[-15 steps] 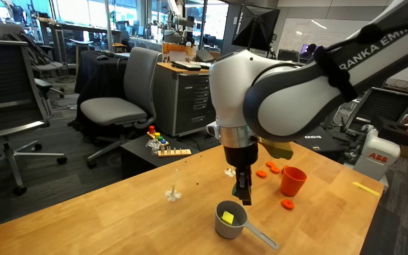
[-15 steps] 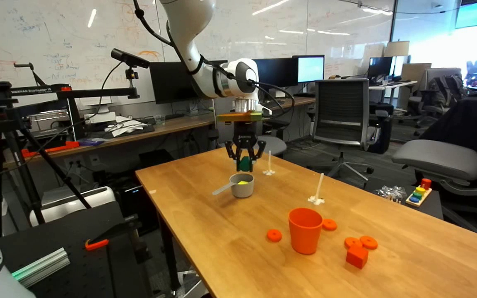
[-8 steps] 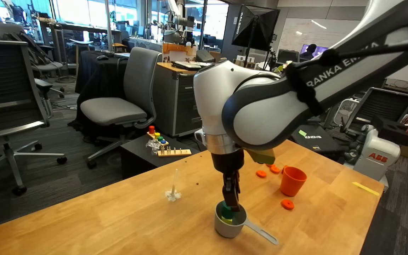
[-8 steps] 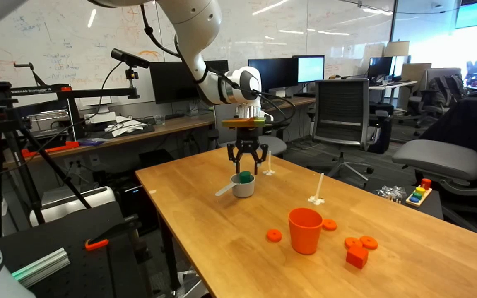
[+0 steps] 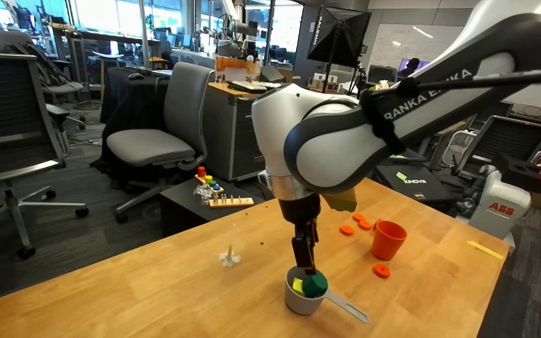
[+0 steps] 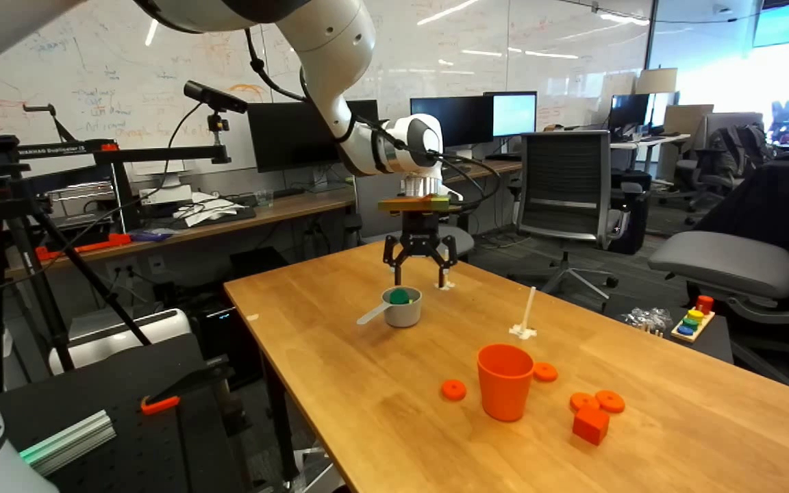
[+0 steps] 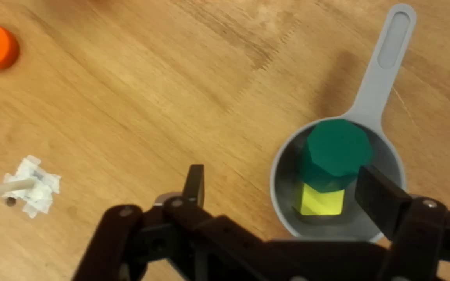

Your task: Pick up the yellow, green and orange objects and put them in the pot

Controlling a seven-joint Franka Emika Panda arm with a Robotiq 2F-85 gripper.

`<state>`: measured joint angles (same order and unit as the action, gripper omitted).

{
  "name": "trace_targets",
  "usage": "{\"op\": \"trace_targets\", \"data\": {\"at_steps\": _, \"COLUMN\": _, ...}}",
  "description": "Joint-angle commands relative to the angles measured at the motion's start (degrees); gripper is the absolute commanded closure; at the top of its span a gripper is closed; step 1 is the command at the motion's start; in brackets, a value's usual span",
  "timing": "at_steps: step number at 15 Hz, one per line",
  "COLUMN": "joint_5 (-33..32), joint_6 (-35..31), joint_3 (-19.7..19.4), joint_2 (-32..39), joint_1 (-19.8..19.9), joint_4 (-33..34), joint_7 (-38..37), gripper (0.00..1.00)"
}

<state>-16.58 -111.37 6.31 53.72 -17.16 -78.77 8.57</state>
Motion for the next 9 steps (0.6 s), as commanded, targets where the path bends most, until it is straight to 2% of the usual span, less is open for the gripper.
{"op": "trace_targets", "data": {"at_steps": 1, "joint_5": -2.2, "joint_6": 2.3, "joint_3": -3.2, "joint_2": -5.2, "joint_1": 0.6, "joint_4": -1.9, "joint_7": -1.7, "gripper": 0.0}}
{"op": "trace_targets", "data": {"at_steps": 4, "joint_5": -4.4, "joint_6": 1.2, "joint_3": -6.6, "joint_2": -10.3, "joint_1": 2.5, "joint_4": -5.8, "joint_7": -4.0, "gripper": 0.0}}
{"op": "trace_targets", "data": {"at_steps": 9, "joint_5": -3.8, "joint_6": -0.1, "joint_3": -11.2, "joint_2": -17.5, "joint_1": 9.6, "joint_4": -12.4, "joint_7": -7.6, "gripper": 0.0}}
